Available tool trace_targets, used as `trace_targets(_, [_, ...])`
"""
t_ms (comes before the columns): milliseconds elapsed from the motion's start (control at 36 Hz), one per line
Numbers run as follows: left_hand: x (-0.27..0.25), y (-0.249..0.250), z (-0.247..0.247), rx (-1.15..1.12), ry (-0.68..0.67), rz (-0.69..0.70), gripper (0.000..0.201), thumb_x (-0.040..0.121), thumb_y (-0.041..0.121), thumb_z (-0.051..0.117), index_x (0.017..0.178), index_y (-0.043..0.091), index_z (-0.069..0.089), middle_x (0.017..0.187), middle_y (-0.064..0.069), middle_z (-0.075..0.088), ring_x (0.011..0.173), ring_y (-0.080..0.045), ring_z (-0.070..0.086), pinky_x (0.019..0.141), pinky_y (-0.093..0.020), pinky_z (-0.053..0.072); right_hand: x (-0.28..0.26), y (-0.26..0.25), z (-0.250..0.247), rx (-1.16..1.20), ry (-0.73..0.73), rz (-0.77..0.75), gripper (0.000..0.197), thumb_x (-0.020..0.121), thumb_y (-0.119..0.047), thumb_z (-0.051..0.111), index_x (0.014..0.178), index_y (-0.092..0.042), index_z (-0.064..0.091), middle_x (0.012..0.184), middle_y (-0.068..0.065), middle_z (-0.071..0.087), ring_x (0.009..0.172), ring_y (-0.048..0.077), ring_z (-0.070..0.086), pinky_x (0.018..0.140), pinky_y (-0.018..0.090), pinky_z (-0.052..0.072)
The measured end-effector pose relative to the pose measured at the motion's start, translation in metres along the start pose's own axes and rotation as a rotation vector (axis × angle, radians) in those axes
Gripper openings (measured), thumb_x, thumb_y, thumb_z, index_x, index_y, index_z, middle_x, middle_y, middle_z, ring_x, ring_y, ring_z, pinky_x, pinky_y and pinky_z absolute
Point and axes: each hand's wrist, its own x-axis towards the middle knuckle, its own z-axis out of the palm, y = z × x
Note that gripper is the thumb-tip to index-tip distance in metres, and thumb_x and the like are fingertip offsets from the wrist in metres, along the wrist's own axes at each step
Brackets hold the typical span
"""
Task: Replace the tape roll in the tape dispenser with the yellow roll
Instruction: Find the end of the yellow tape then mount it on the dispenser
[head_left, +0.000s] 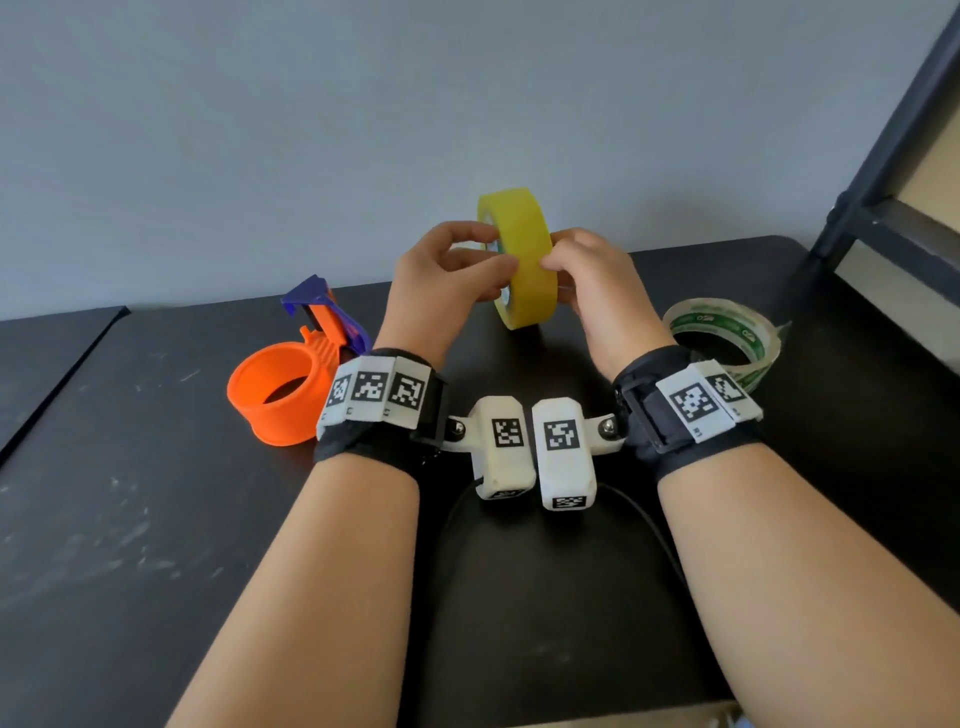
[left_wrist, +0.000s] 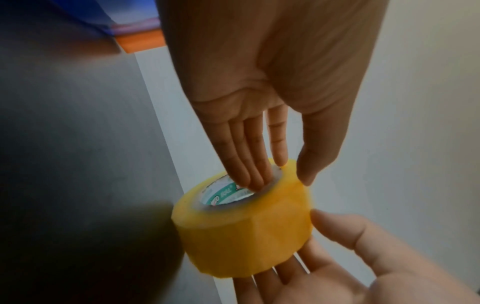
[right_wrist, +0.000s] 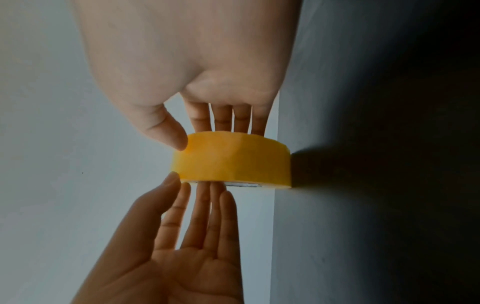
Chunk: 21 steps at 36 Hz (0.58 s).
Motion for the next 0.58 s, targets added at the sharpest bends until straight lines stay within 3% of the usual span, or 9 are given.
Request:
trace_targets(111, [0.0005,-0.0018,0.0012,-0.016,-0.033,-0.004,0.034,0.079,0.002,0.074,0.108,0.006,0.058,0.091,-0.017,0.071,0.08,-0.021,0.065,0.081,-0.029,0.058,0.0029,0.0011,-0.0016,-0.007,0.02,-0.01,0.04,0.061,-0.032,0.055,0.088,-0.003,0.064,0.106,0.031,0.063,0.105,0.048,0.058,0.094,0.064,0.046])
trace_targets(194, [0.0017,-0.0034,0.0012,-0.036,-0.029,0.001,0.035,0.078,0.001,0.075,0.106,0.007,0.057,0.096,-0.023,0.071,0.08,-0.024,0.066,0.084,-0.035,0.058,0.003,0.0021,-0.0025,-0.021,0.008,-0.022,0.034,0.062,-0.026,0.054,0.088,-0.008,0.067,0.106,0.028,0.065,0.105,0.047,0.059,0.093,0.064,0.047])
trace_targets(306, [0.0036,-0.0051,-0.0034,-0.083,-0.007,-0.002,0.028,0.078,0.001,0.073,0.1,0.012,0.059,0.09,-0.018,0.072,0.078,-0.024,0.066,0.08,-0.031,0.059,0.0012,0.0021,0.0005,-0.02,-0.028,-0.047,0.03,0.064,-0.017,0.053,0.088,-0.019,0.071,0.105,0.018,0.07,0.106,0.039,0.062,0.096,0.058,0.048])
trace_targets(472, [0.0043,-0.0057,-0.0067,-0.142,-0.013,-0.021,0.025,0.078,0.001,0.073,0.096,0.014,0.062,0.088,-0.015,0.072,0.079,-0.026,0.067,0.081,-0.032,0.057,-0.0014,0.0031,-0.0003,0.025,-0.052,-0.063,0.043,0.065,-0.009,0.052,0.102,-0.011,0.072,0.108,0.015,0.072,0.108,0.034,0.064,0.1,0.051,0.049])
trace_targets(583, [0.0066,-0.0048,-0.006,-0.161,-0.007,-0.017,0.024,0.079,0.001,0.073,0.097,0.013,0.064,0.085,-0.014,0.073,0.076,-0.024,0.068,0.08,-0.031,0.058,-0.002,0.0034,-0.0011,0.053,-0.063,-0.074,0.046,0.069,-0.003,0.051,0.108,-0.013,0.072,0.111,0.016,0.072,0.112,0.034,0.063,0.102,0.047,0.049])
